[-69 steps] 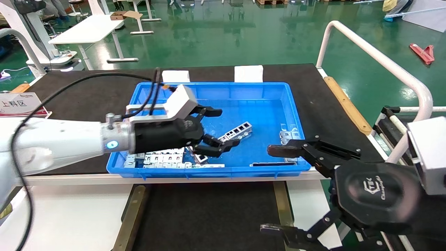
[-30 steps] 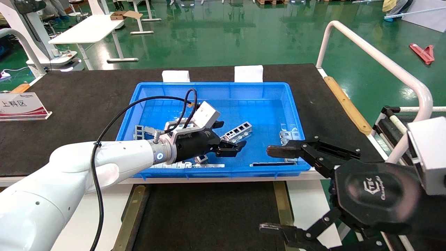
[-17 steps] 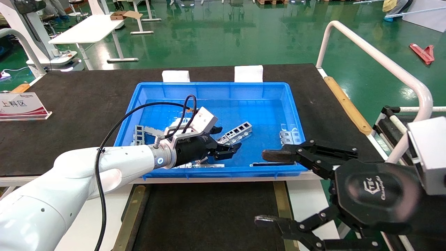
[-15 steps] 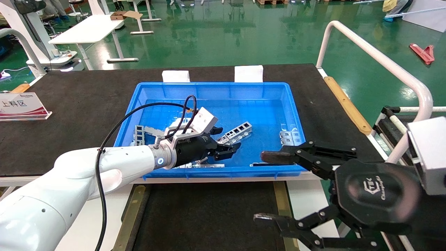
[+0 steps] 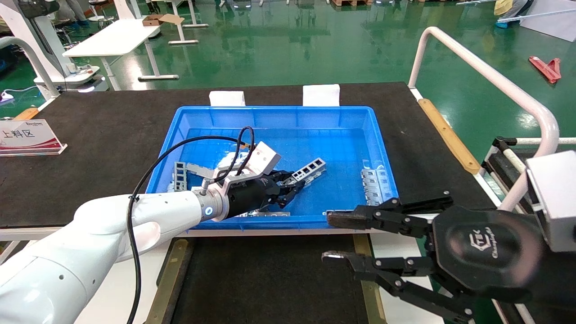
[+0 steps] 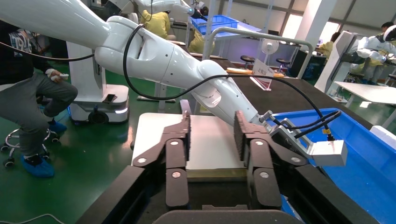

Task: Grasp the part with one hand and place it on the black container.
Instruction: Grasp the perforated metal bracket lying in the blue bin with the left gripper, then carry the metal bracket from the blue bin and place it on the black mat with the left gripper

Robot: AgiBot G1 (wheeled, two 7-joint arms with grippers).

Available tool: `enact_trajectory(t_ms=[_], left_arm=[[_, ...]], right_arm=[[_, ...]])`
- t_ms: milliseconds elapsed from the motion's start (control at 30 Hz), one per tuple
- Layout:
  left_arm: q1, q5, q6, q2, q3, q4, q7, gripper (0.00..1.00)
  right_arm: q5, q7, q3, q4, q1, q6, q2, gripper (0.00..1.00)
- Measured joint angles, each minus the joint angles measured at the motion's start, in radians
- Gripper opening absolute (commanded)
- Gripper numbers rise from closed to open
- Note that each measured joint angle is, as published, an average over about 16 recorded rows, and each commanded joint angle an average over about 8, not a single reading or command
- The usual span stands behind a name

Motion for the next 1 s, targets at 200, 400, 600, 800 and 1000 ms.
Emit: enact_trajectory(t_ms=[200, 400, 600, 800, 1000], left_arm=[[0.0, -0.033, -0.024, 0.0, 0.023, -0.003, 0.007, 0.0], [-0.012, -0.065, -0.068, 0.0, 0.043, -0.011, 0.018, 0.0], [-0.042, -0.096, -0.1, -0.002, 0.058, -0.019, 0.03, 0.0], [-0.08, -0.13, -0.067, -0.013, 0.065, -0.018, 0.048, 0.0], [-0.111, -0.165, 0.07, -0.045, 0.058, -0.015, 0.082, 0.0]], right_arm=[[0.0, 0.0, 0.0, 0.0, 0.0, 0.0, 0.0, 0.0], [0.001, 0.0, -0.001, 0.0, 0.0, 0.0, 0.0, 0.0], [0.001, -0.001, -0.001, 0.0, 0.0, 0.001, 0.0, 0.0], [0.001, -0.001, -0.002, 0.0, 0.0, 0.001, 0.001, 0.0], [0.001, -0.001, -0.002, 0.0, 0.0, 0.001, 0.001, 0.0]])
